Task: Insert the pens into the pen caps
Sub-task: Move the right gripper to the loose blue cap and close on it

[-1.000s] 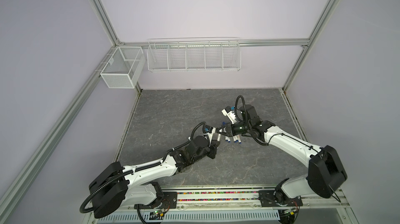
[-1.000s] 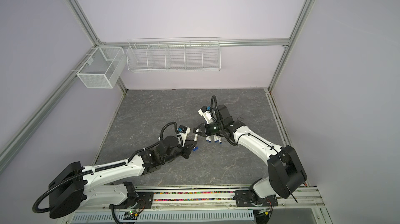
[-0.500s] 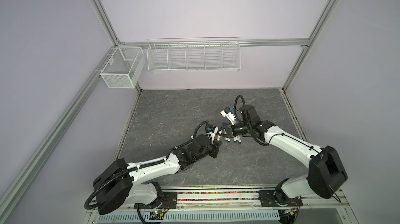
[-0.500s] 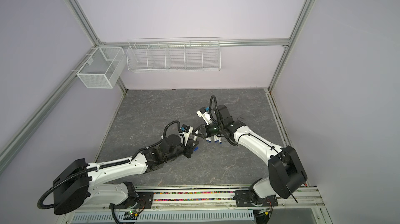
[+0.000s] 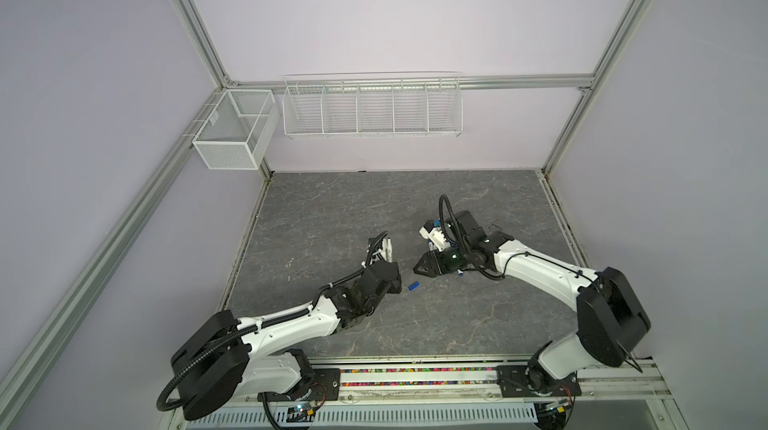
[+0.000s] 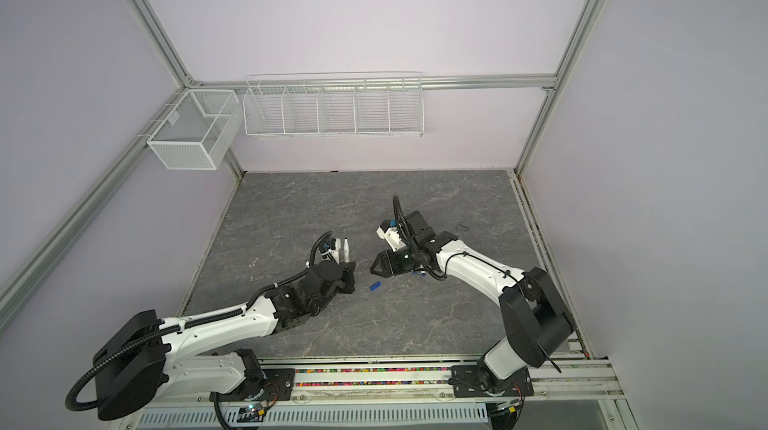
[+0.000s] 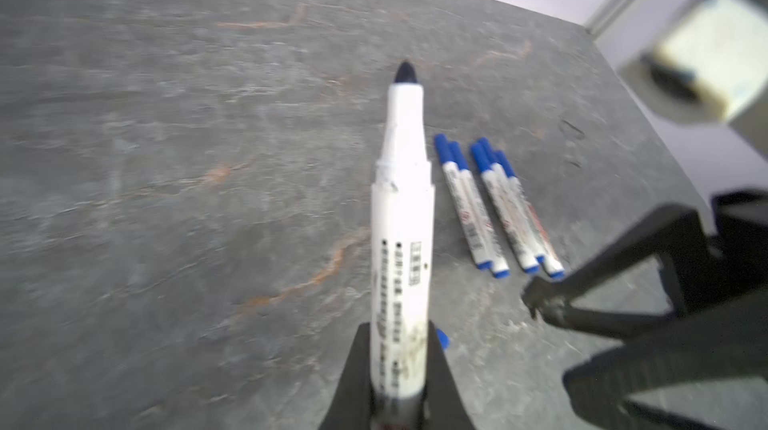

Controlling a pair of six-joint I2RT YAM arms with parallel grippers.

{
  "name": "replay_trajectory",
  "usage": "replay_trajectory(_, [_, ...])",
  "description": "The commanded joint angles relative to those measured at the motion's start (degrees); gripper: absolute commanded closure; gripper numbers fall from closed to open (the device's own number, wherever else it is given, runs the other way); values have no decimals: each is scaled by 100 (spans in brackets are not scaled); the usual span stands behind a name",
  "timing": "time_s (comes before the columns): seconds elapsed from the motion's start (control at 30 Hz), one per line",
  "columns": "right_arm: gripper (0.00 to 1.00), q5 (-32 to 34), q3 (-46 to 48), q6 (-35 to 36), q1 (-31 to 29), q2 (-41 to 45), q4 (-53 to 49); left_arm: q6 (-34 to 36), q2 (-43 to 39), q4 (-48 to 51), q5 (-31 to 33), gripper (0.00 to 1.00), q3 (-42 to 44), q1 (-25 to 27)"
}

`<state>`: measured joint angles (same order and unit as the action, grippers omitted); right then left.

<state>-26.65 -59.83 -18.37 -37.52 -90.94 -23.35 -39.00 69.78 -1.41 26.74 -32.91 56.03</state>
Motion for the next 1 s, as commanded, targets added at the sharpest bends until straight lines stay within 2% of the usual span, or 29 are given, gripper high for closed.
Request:
replay_trajectory(0.0, [45,913,-356,357,-307,-477,-886,-915,-249,537,887,100,204,-116])
replay_trajectory(0.13, [45,1203,-645,399,-492,-967,-1267,-1069,-360,690,1030,100,294,-127])
replay_trajectory(0.57, [41,1060,-1285,613,-724,-1937,-1723,-1152,-437,772,1154,100,387,-135])
replay_trajectory(0.97, [39,1695,-2236,623,-1019,-2665,-2268,-1122,-514,739,1143,100,446,-136])
